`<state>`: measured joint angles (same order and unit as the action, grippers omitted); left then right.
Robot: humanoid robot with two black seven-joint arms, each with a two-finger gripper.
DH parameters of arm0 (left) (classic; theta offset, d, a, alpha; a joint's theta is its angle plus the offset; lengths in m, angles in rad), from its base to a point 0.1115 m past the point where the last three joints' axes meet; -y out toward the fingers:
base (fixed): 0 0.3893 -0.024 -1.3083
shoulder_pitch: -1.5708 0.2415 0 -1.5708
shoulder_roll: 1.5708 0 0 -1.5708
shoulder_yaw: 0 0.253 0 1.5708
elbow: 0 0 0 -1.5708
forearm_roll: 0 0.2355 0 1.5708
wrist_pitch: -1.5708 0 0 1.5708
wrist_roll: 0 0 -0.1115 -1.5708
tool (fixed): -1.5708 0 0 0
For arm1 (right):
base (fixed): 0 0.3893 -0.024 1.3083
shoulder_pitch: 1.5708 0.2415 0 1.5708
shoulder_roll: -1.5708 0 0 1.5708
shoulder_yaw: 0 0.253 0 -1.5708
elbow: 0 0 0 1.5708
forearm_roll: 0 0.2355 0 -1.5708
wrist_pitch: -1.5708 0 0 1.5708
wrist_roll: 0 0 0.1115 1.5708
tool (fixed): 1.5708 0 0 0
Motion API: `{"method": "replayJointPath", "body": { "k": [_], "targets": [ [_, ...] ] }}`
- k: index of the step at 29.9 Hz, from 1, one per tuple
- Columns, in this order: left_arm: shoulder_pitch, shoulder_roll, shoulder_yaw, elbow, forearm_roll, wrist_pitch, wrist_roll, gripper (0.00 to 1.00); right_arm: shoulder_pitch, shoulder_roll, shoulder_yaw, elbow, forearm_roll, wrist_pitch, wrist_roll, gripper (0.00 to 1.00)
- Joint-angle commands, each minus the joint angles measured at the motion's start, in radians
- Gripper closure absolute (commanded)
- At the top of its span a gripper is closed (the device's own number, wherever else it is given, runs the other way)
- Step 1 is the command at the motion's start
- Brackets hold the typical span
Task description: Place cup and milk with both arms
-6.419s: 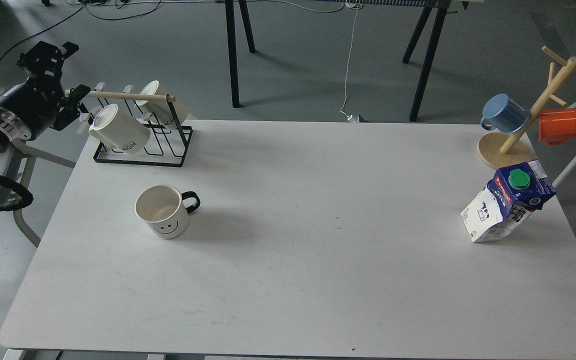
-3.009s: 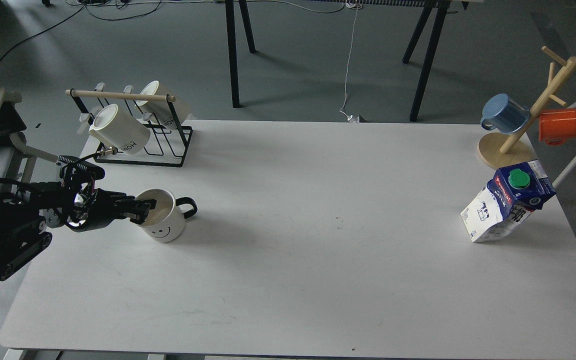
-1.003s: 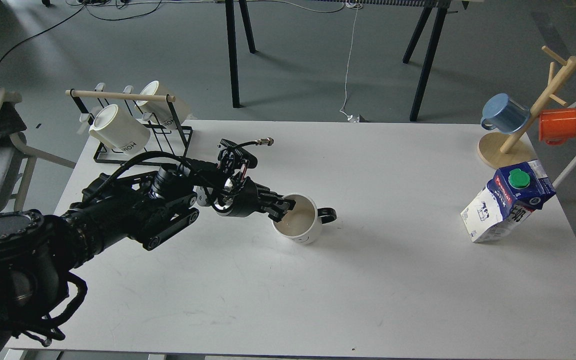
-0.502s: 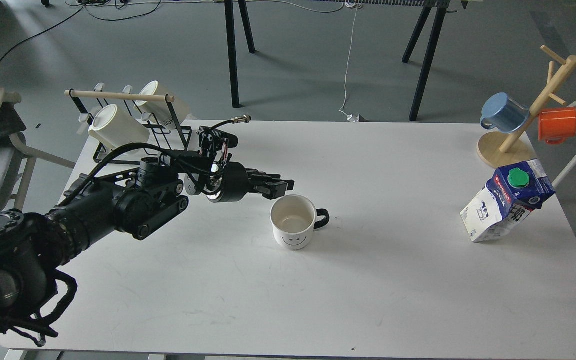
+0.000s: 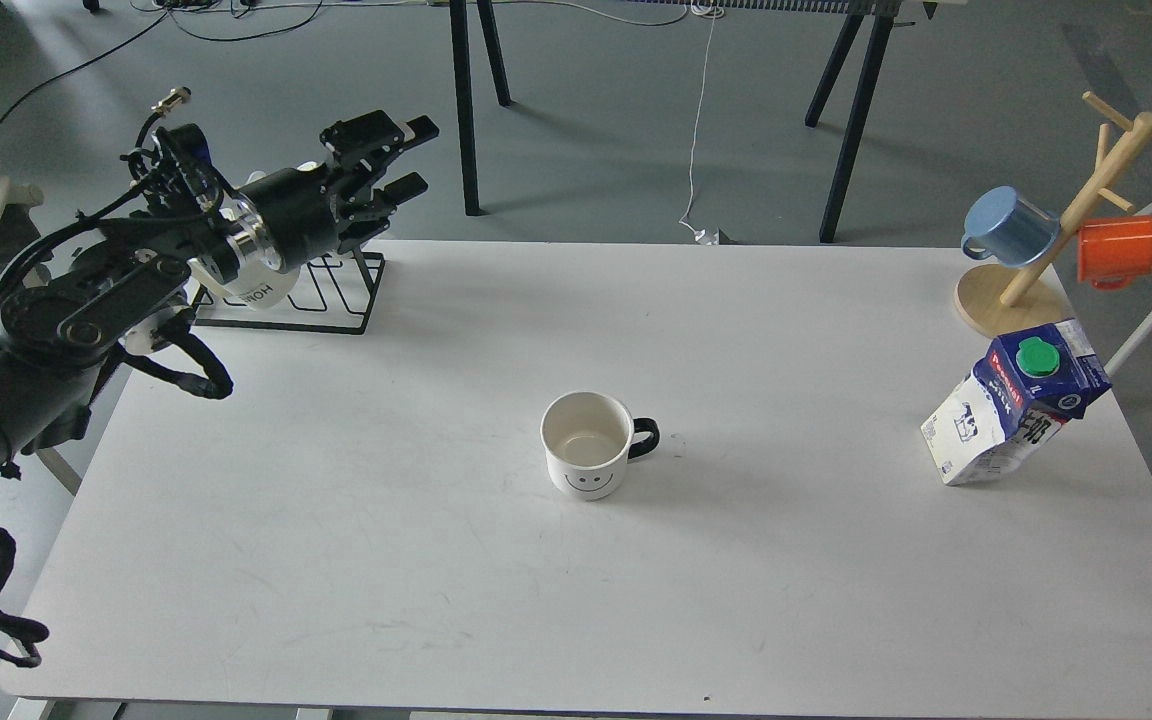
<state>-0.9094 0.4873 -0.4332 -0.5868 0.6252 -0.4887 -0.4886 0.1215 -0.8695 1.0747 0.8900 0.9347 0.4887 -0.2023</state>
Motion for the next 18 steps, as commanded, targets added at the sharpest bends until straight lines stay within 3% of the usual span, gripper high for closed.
{"method": "replayJointPath", "body": {
  "k": [1,8,18],
  "targets": [
    [0.000,0.074,-0.009,0.035,-0.227,0.000,0.000,0.20,-0.107,0.001,-0.001,0.056,0.070,0.000,0.003,0.05],
    [0.024,0.135,-0.001,0.059,-0.337,0.000,0.000,0.17,-0.217,0.055,-0.018,0.113,0.062,0.000,0.003,0.04],
    [0.058,0.119,0.007,0.058,-0.236,0.000,0.000,0.15,-0.158,0.233,-0.113,0.014,-0.100,0.000,0.001,0.04]
  ]
}}
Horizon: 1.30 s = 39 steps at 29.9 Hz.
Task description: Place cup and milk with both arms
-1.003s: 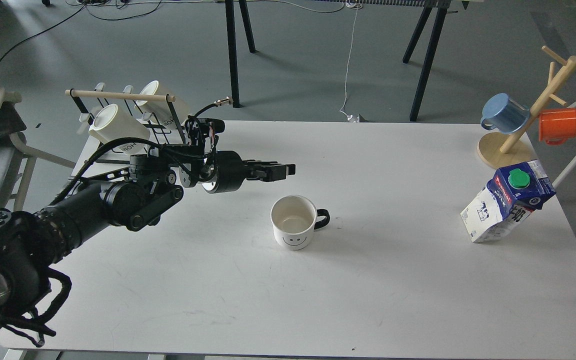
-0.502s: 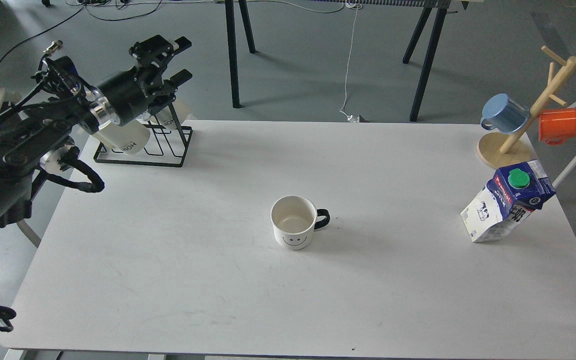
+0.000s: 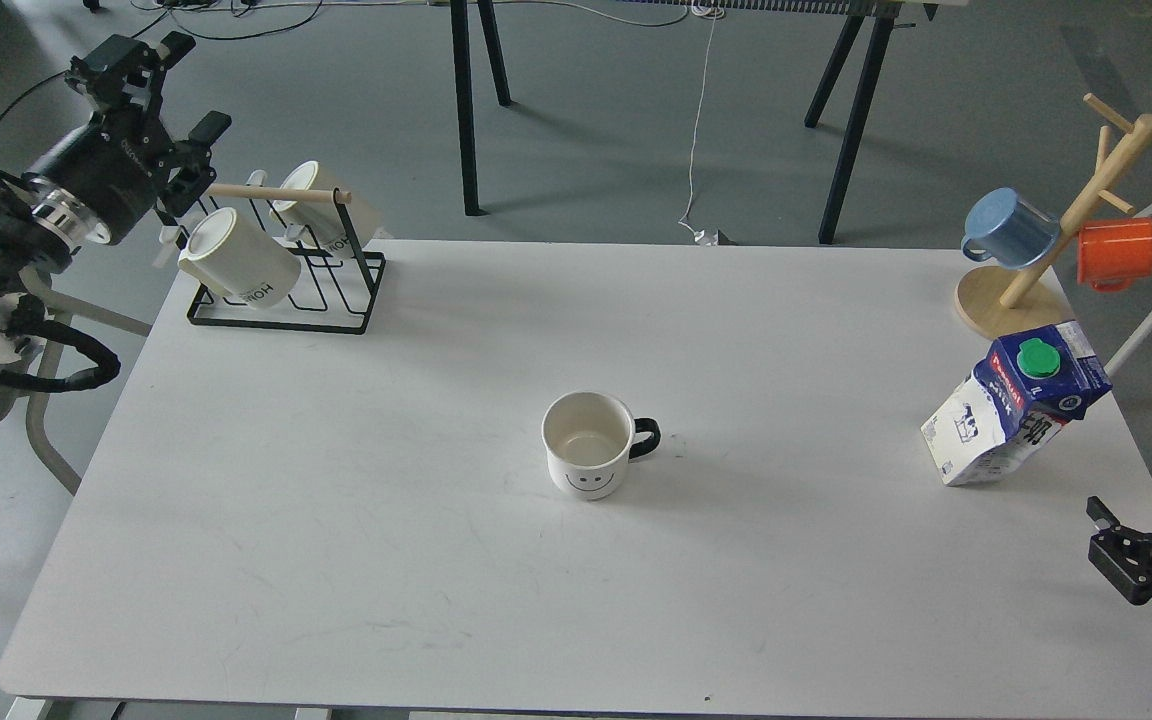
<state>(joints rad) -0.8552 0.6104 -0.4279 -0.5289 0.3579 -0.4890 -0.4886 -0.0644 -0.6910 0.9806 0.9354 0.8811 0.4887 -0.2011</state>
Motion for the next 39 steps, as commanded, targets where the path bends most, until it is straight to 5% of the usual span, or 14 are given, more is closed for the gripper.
{"method": "replayJointPath", "body": {
  "k": [1,39],
  "targets": [
    [0.005,-0.006,0.001,0.000,0.035,0.000,0.000,0.15,0.032,0.070,-0.023,-0.036,-0.060,0.000,0.000,0.04],
    [0.059,-0.009,0.003,0.006,0.104,0.000,0.000,0.13,0.229,0.200,-0.007,-0.075,-0.143,0.000,0.009,0.04]
  ]
}}
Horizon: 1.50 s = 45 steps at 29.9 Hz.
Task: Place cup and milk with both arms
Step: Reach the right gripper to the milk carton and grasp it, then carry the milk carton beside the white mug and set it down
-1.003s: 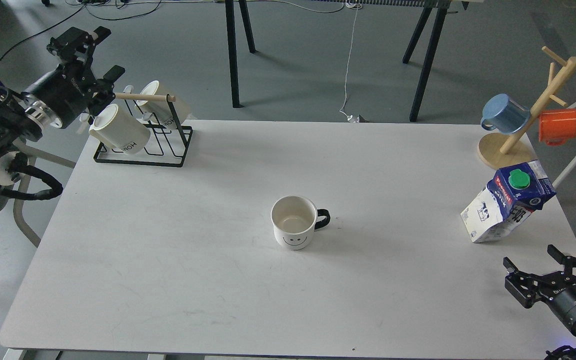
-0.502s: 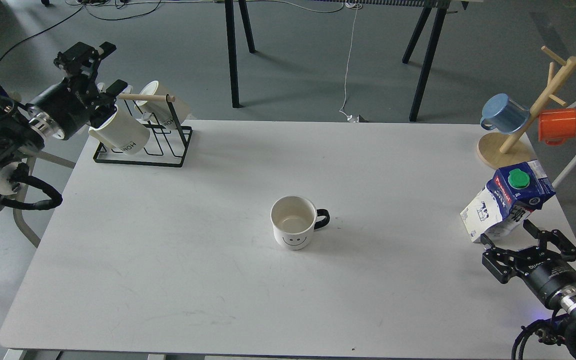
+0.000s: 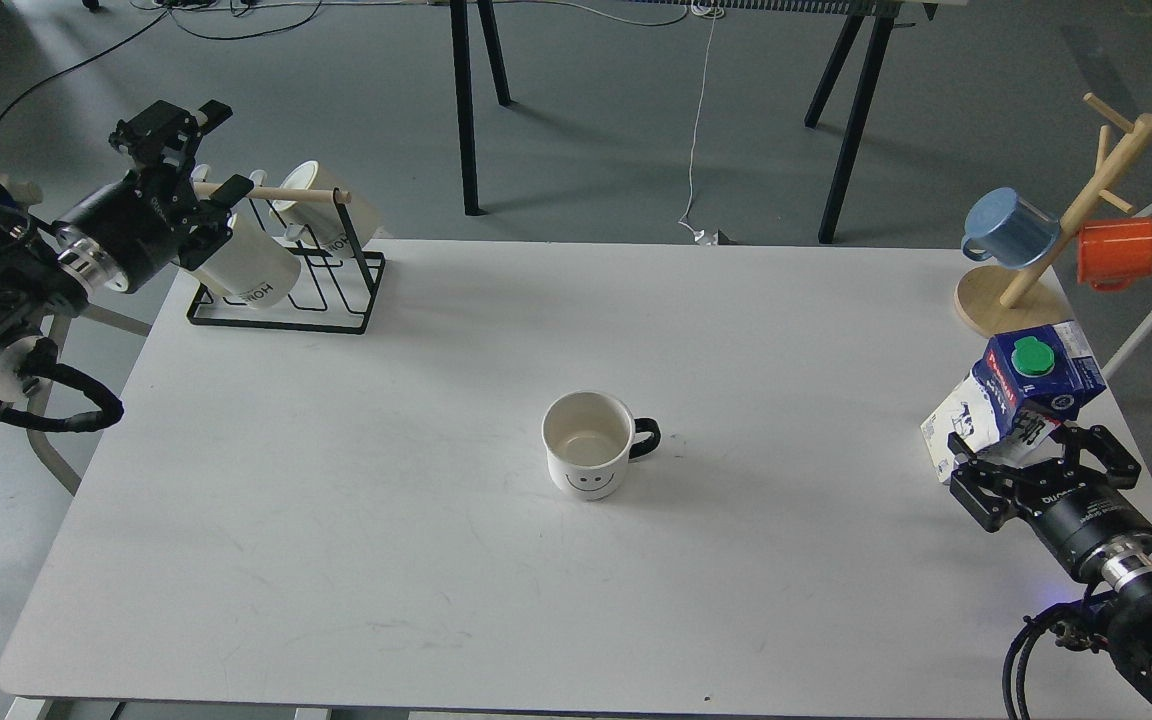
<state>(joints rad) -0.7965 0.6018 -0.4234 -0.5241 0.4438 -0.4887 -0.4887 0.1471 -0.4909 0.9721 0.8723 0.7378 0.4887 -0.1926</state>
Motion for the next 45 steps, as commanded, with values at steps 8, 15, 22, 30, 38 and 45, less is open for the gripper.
{"method": "replayJointPath", "body": {
  "k": [8,15,22,30,38,45],
  "targets": [
    [0.011,-0.014,-0.002,0.001,0.026,0.000,0.000,0.12,0.031,0.003,0.016,-0.007,0.000,0.000,0.002,0.52],
    [0.019,-0.014,-0.002,0.001,0.026,0.000,0.000,0.12,0.032,0.005,0.017,0.000,0.002,0.000,0.002,0.69],
    [0.026,-0.014,-0.002,0.003,0.027,0.000,0.000,0.12,0.086,0.031,-0.006,0.060,-0.005,0.000,0.001,0.70],
    [0.031,-0.010,0.000,0.006,0.027,0.000,0.000,0.12,0.235,0.132,-0.171,0.111,-0.054,0.000,0.001,0.70],
    [0.031,-0.014,0.000,0.022,0.027,0.000,0.000,0.12,0.214,0.250,-0.201,0.116,-0.182,0.000,0.002,0.70],
    [0.031,-0.014,0.000,0.024,0.027,0.000,0.000,0.12,0.158,0.258,-0.201,0.131,-0.205,0.000,0.002,0.70]
  ]
}}
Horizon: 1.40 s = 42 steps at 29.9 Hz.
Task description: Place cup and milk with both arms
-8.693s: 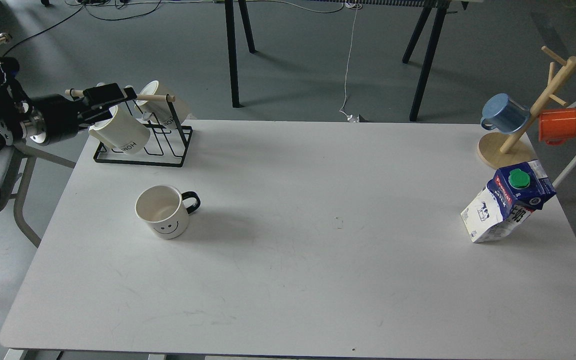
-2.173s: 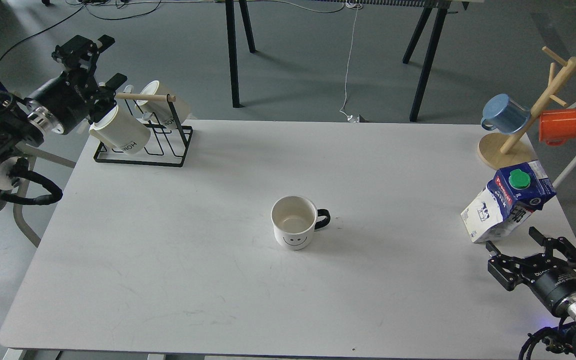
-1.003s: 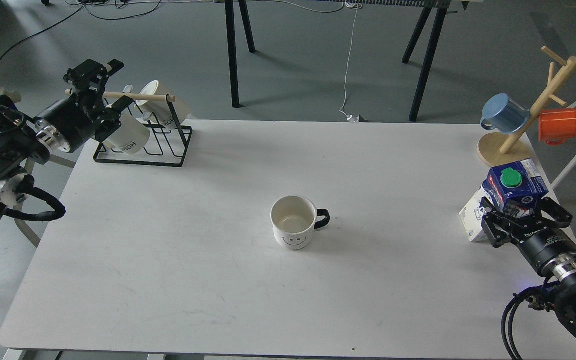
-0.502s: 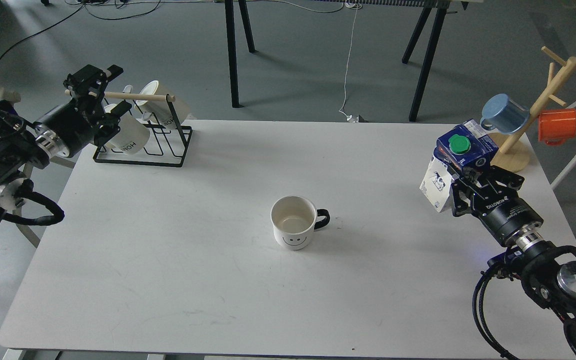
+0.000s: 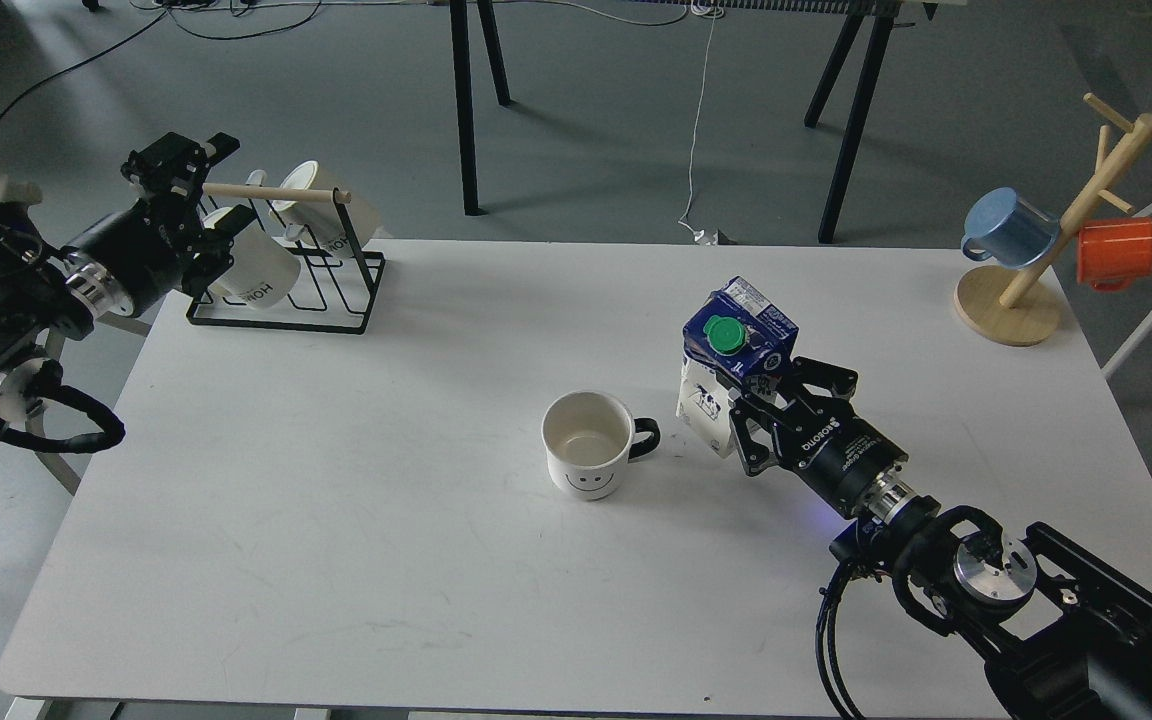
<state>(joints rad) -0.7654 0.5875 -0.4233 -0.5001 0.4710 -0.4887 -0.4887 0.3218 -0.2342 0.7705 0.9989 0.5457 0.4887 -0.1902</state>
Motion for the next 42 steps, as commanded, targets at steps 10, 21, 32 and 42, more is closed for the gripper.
{"method": "replayJointPath", "body": {
  "k": [10,21,32,42],
  "targets": [
    [-0.002,0.000,0.000,0.002,0.000,0.000,0.000,0.12,-0.030,0.001,0.000,0.001,-0.041,0.000,-0.002,0.70],
    [0.000,0.000,0.000,0.014,0.000,0.000,0.000,0.11,-0.040,0.001,0.000,-0.003,-0.047,0.000,-0.002,0.45],
    [0.000,-0.018,0.000,0.015,0.001,0.000,0.000,0.11,-0.090,-0.017,0.010,0.040,-0.049,0.000,-0.002,0.05],
    [0.000,-0.017,0.000,0.018,0.000,0.000,0.000,0.11,-0.220,-0.163,0.036,0.202,-0.046,0.000,0.000,0.05]
  ]
}}
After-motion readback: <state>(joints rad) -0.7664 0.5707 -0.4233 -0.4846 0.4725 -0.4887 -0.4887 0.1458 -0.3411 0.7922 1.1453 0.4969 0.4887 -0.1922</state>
